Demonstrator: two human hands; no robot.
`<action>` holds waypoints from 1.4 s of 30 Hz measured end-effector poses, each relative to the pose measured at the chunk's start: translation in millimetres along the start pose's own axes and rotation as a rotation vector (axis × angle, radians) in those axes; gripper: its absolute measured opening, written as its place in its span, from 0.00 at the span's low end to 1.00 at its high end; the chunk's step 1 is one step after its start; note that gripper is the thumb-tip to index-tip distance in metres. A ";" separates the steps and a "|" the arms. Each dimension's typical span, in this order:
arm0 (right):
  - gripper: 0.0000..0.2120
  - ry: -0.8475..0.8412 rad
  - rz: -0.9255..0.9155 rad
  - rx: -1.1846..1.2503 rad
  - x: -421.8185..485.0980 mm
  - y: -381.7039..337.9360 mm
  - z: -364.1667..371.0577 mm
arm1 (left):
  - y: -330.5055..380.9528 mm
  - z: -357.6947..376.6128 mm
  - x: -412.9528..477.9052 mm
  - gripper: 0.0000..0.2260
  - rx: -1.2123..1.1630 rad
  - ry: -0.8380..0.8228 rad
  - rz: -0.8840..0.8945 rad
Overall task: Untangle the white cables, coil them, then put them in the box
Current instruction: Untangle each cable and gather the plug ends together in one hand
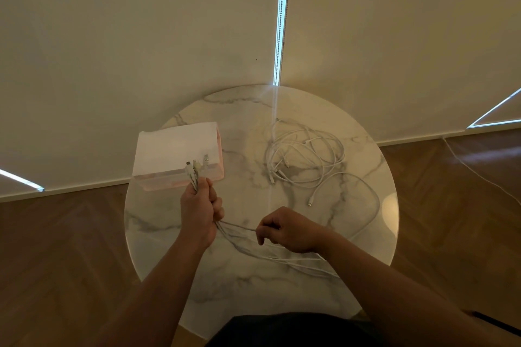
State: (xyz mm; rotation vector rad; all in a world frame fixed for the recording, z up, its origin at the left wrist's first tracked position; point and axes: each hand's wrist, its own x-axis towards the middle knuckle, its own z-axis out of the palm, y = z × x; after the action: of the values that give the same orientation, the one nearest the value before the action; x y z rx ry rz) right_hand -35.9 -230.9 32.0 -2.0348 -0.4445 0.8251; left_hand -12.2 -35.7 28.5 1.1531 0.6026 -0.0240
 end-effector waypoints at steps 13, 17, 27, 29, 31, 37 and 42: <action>0.18 -0.126 0.358 -0.068 -70.9 114.0 -32.7 | 3.7 -91.5 55.5 0.14 0.040 0.412 0.084; 0.18 -0.113 0.411 -0.158 -74.9 130.1 -27.5 | 1.7 -98.0 57.3 0.14 0.102 0.386 0.093; 0.19 0.080 0.061 -0.107 -7.8 9.0 -1.6 | -23.3 -5.5 -2.9 0.17 0.554 -0.117 0.286; 0.18 0.088 0.036 -0.054 -2.5 -5.1 1.6 | -30.4 5.9 -11.6 0.16 0.642 -0.203 0.326; 0.18 0.109 0.026 0.030 -2.0 -11.6 2.7 | -33.6 10.7 -17.0 0.13 0.729 -0.245 0.383; 0.17 0.081 0.034 0.086 -8.1 -8.3 3.9 | -39.1 9.7 -13.3 0.11 0.911 -0.237 0.528; 0.15 0.035 0.084 0.037 -22.4 19.7 -6.5 | -35.2 -8.9 9.4 0.11 0.939 0.020 0.485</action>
State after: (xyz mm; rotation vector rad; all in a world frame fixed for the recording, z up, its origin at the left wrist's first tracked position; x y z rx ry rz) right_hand -47.3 -258.7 27.0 -2.0416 -0.3235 0.8404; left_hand -19.4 -40.3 -8.1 2.1909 0.2985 0.1335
